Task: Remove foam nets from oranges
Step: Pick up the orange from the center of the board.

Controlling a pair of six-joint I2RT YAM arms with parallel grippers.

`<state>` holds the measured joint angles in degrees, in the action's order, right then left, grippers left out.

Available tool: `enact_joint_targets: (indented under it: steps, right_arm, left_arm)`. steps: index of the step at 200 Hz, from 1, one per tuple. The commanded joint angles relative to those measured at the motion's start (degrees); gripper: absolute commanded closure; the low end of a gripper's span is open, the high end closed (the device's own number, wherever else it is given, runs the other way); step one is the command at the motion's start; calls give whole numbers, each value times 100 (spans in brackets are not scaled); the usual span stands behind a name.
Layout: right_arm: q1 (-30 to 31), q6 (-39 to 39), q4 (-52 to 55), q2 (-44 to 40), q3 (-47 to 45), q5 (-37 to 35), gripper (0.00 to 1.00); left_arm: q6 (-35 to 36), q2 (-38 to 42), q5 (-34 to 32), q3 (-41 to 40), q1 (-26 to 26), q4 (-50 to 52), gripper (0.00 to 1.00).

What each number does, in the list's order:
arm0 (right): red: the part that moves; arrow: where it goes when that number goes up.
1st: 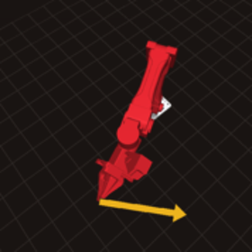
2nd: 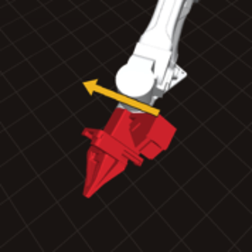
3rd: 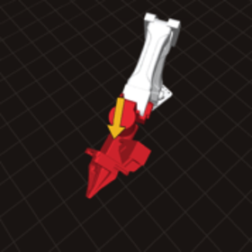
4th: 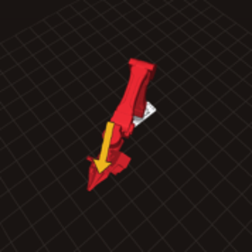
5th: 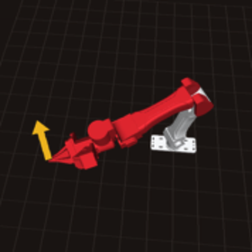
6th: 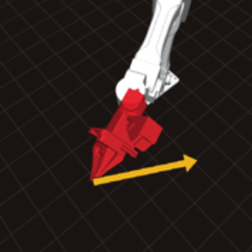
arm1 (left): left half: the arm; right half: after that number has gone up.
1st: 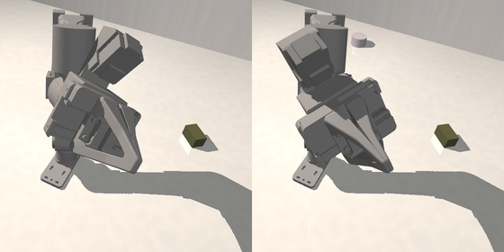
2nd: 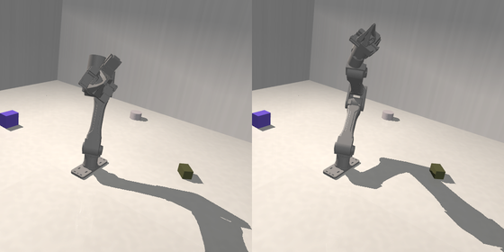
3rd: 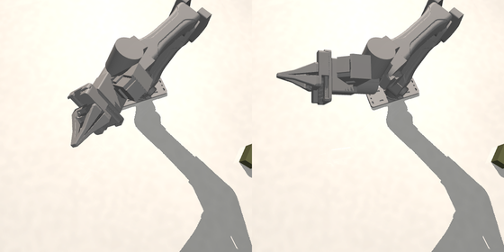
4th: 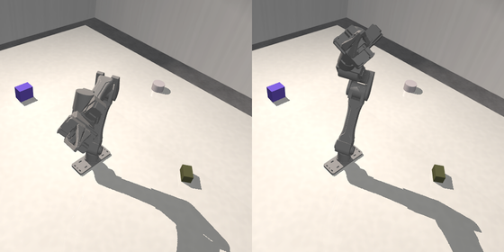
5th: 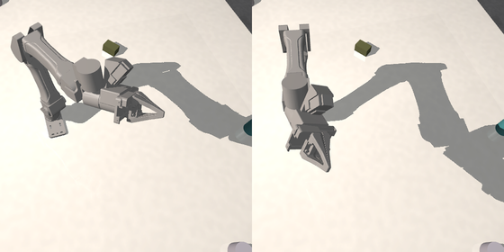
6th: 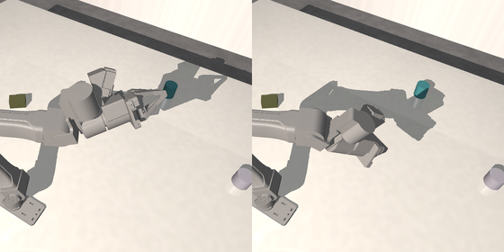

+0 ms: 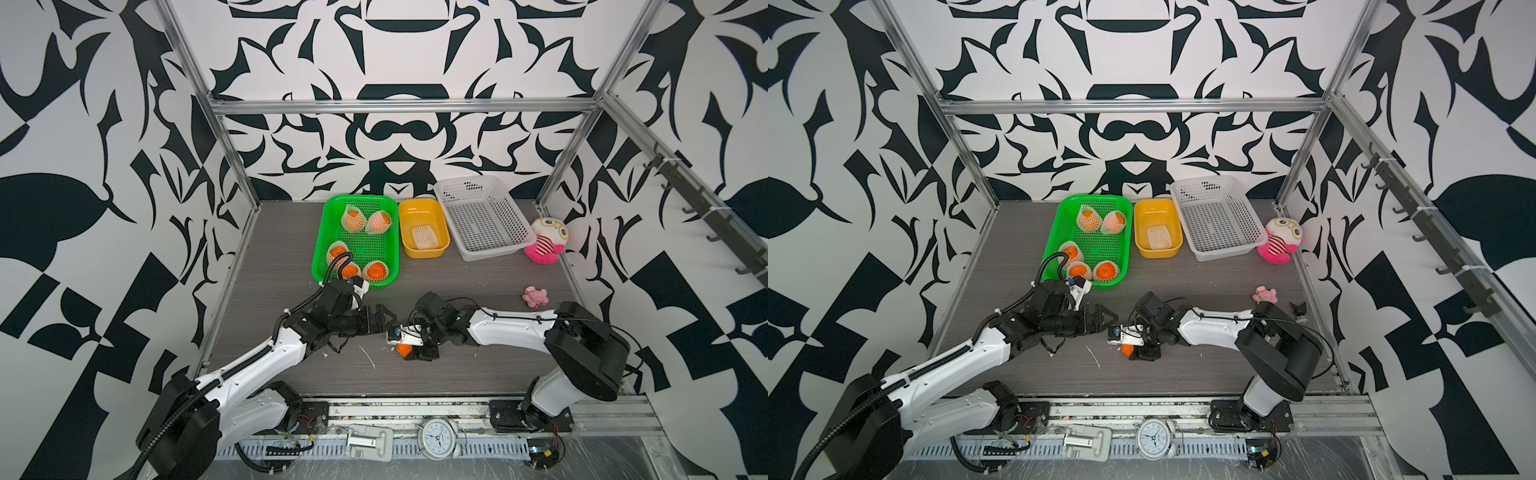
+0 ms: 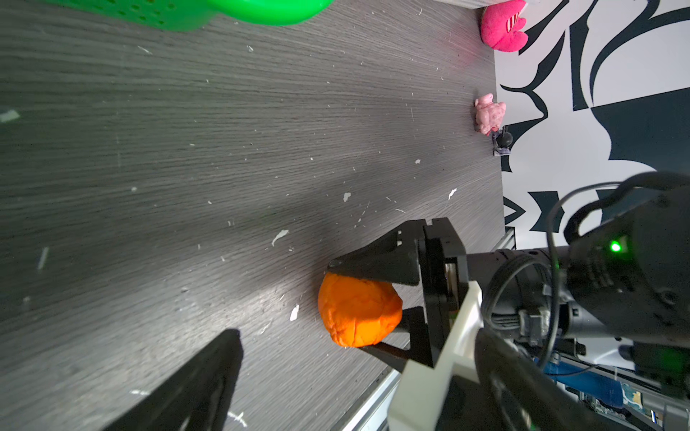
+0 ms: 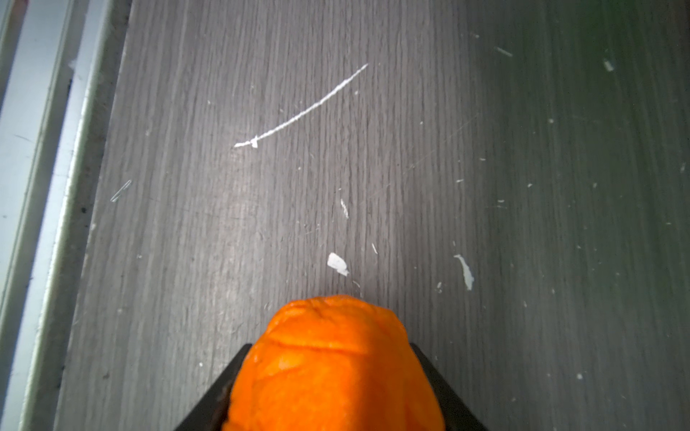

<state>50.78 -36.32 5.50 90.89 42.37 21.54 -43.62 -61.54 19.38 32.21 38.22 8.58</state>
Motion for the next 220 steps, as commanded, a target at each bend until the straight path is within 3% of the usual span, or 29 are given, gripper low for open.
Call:
enact_joint_targets:
  steps: [1, 79, 127, 160, 220]
  right_arm:
    - [28, 187, -68, -327, 193, -27, 45]
    - [-250, 443, 38, -884, 195, -253, 49]
    - [-1254, 795, 256, -1483, 489, -305, 57]
    - [-2123, 1134, 426, -1601, 1063, -706, 61]
    - [-3782, 1740, 366, -600, 2498, -1208, 69]
  left_arm:
    - [7, 128, -38, -105, -4, 30, 1]
    - [-24, 272, -118, -68, -7, 65, 1]
    - [154, 250, -179, 272, -3, 182, 0]
    - [231, 75, -95, 565, -7, 165, 1]
    - [353, -514, 215, 1104, -2, 134, 0]
